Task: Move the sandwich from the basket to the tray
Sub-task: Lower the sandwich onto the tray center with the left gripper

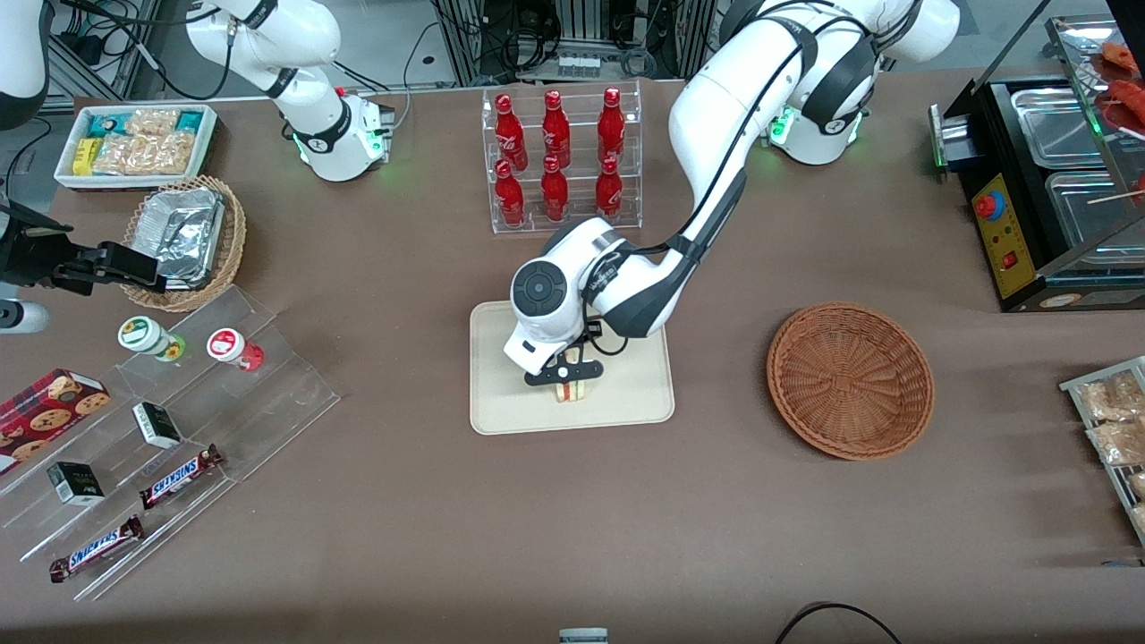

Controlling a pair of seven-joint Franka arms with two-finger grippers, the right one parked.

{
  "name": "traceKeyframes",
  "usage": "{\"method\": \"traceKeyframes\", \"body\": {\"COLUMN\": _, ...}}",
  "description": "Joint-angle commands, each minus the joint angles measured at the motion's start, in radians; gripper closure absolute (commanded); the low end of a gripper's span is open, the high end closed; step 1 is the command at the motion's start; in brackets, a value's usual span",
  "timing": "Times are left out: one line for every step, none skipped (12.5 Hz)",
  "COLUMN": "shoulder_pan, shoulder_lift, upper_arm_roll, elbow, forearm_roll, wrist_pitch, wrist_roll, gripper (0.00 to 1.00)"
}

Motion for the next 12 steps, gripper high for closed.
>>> {"method": "traceKeyframes", "body": {"shoulder_pan": -0.017, "shoulder_lift": 0.02, "upper_arm_roll": 0.011, "elbow": 0.038, "forearm_roll": 0.016, "wrist_pitch": -0.017, "wrist_roll": -0.047, "gripper": 1.0}}
{"method": "traceKeyframes", "body": {"shoulder_pan": -0.026, "shoulder_lift": 0.02, "upper_arm_roll": 0.014, "elbow": 0.036, "forearm_roll": 0.018, "wrist_pitch": -0.015, "wrist_roll": -0.049, "gripper": 1.0}}
{"method": "traceKeyframes", "body": {"shoulder_pan": -0.029, "shoulder_lift": 0.02, "upper_arm_roll": 0.016, "elbow": 0.036, "forearm_roll": 0.018, "wrist_pitch": -0.015, "wrist_roll": -0.054, "gripper": 1.0}}
{"method": "traceKeyframes", "body": {"shoulder_pan": -0.026, "shoulder_lift": 0.02, "upper_arm_roll": 0.014, "elbow": 0.036, "forearm_roll": 0.016, "wrist_pitch": -0.015, "wrist_roll": -0.054, "gripper": 0.63}}
{"method": "traceKeyframes", "body": {"shoulder_pan": -0.026, "shoulder_lift": 0.019, "upper_arm_roll": 0.016, "elbow": 0.038, "forearm_roll": 0.016, "wrist_pitch": -0.012, "wrist_roll": -0.051, "gripper": 0.01}}
{"method": "traceKeyframes", "body": {"shoulder_pan": -0.026, "shoulder_lift": 0.016, "upper_arm_roll": 0.016, "elbow": 0.038, "forearm_roll": 0.016, "wrist_pitch": -0.011, "wrist_roll": -0.052, "gripper": 0.0}}
{"method": "traceKeyframes", "body": {"shoulder_pan": -0.026, "shoulder_lift": 0.012, "upper_arm_roll": 0.016, "elbow": 0.038, "forearm_roll": 0.016, "wrist_pitch": -0.012, "wrist_roll": -0.049, "gripper": 0.0}}
{"method": "traceKeyframes", "body": {"shoulder_pan": -0.026, "shoulder_lift": 0.005, "upper_arm_roll": 0.016, "elbow": 0.038, "forearm_roll": 0.016, "wrist_pitch": -0.017, "wrist_roll": -0.046, "gripper": 0.0}}
{"method": "traceKeyframes", "body": {"shoulder_pan": -0.023, "shoulder_lift": -0.003, "upper_arm_roll": 0.016, "elbow": 0.038, "forearm_roll": 0.015, "wrist_pitch": -0.025, "wrist_roll": -0.043, "gripper": 0.0}}
{"method": "traceKeyframes", "body": {"shoulder_pan": -0.017, "shoulder_lift": -0.026, "upper_arm_roll": 0.014, "elbow": 0.038, "forearm_roll": 0.011, "wrist_pitch": -0.028, "wrist_roll": -0.04, "gripper": 0.0}}
{"method": "traceKeyframes", "body": {"shoulder_pan": -0.015, "shoulder_lift": -0.044, "upper_arm_roll": 0.014, "elbow": 0.038, "forearm_roll": 0.011, "wrist_pitch": -0.046, "wrist_roll": -0.038, "gripper": 0.0}}
{"method": "traceKeyframes", "body": {"shoulder_pan": -0.017, "shoulder_lift": -0.069, "upper_arm_roll": 0.016, "elbow": 0.038, "forearm_roll": 0.014, "wrist_pitch": -0.063, "wrist_roll": -0.038, "gripper": 0.0}}
